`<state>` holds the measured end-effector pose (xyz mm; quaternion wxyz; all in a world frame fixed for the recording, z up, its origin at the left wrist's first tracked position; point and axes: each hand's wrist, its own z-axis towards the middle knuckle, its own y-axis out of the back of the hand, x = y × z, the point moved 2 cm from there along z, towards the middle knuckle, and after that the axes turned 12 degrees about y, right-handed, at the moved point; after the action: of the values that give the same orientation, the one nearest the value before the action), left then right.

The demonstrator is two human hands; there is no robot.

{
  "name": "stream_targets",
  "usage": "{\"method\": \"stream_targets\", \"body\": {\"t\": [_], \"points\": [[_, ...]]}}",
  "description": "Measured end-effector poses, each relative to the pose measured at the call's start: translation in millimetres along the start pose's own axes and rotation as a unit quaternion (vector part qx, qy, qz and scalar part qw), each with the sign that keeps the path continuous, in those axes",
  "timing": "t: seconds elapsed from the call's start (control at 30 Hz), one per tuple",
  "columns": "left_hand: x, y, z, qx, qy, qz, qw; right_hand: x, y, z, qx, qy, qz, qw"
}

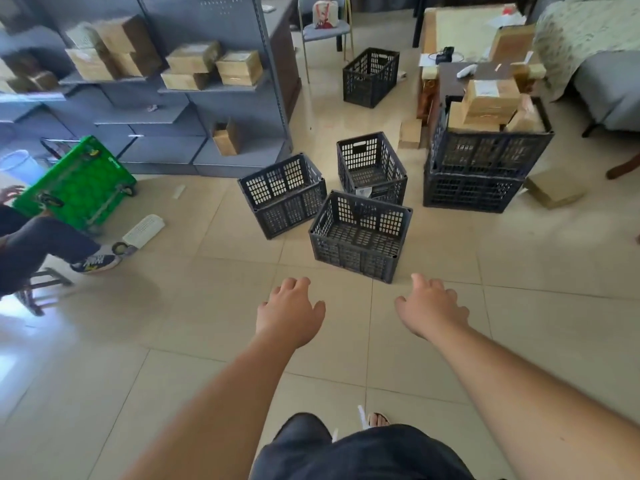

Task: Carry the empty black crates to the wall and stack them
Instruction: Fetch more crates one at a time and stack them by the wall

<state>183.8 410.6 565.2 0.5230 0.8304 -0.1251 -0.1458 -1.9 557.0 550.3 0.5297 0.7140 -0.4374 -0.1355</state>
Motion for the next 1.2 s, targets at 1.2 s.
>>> {"method": "stream_targets", "body": {"t": [1.2], "points": [[-196.5, 127.3, 539.7, 0.126, -0.068, 0.089, 0.986, 45.7, 103.1, 496.6, 0.029, -0.137, 0.083, 0.987]]}}
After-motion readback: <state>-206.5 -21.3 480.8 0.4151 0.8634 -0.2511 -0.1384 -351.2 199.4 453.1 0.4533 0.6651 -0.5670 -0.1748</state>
